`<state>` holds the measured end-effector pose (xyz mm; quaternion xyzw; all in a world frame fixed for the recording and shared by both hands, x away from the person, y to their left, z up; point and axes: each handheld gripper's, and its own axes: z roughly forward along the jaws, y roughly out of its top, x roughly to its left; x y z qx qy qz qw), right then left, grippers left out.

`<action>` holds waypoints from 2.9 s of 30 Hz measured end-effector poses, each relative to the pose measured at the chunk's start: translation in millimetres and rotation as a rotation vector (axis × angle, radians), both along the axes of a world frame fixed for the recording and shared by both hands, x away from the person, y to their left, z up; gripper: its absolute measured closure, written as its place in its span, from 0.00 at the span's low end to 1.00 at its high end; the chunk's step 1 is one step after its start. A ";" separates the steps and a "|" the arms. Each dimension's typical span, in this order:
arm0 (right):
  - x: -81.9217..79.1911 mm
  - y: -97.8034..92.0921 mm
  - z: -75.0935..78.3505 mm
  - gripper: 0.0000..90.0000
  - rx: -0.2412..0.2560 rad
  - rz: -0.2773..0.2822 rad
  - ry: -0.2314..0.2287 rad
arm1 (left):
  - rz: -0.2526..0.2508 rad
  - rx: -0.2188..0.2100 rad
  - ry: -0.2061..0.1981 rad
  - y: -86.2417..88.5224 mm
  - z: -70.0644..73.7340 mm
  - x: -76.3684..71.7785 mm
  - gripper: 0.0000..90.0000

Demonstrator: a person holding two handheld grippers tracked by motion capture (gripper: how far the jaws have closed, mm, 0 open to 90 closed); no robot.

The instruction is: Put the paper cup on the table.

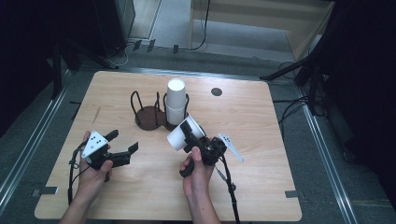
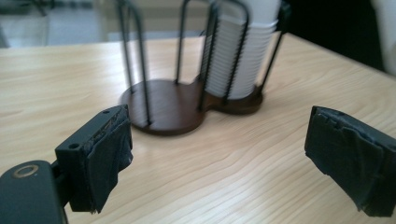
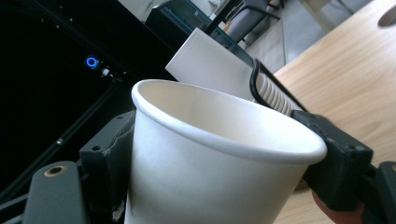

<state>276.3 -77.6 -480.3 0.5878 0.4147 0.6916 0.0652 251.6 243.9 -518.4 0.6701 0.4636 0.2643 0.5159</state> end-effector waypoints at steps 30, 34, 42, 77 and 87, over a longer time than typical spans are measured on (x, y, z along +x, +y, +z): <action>7.8 -4.8 2.1 0.22 -0.489 -0.116 -0.242 | 0.173 0.031 0.074 47.8 -25.7 6.4 0.09; 10.9 -6.7 0.1 0.22 -0.526 -0.123 -0.251 | 0.181 0.036 0.064 46.4 -29.7 6.7 0.09; 20.1 -12.7 -5.7 0.22 -0.578 -0.140 -0.242 | 0.195 0.020 0.051 47.8 -31.3 5.2 0.09; 79.5 -45.6 -22.4 0.21 -0.688 -0.219 -0.196 | 0.199 -0.031 0.075 50.4 -31.9 6.3 0.10; 99.6 -62.3 -28.7 0.21 -0.823 -0.326 -0.185 | 0.202 -0.032 0.077 50.7 -32.0 6.7 0.10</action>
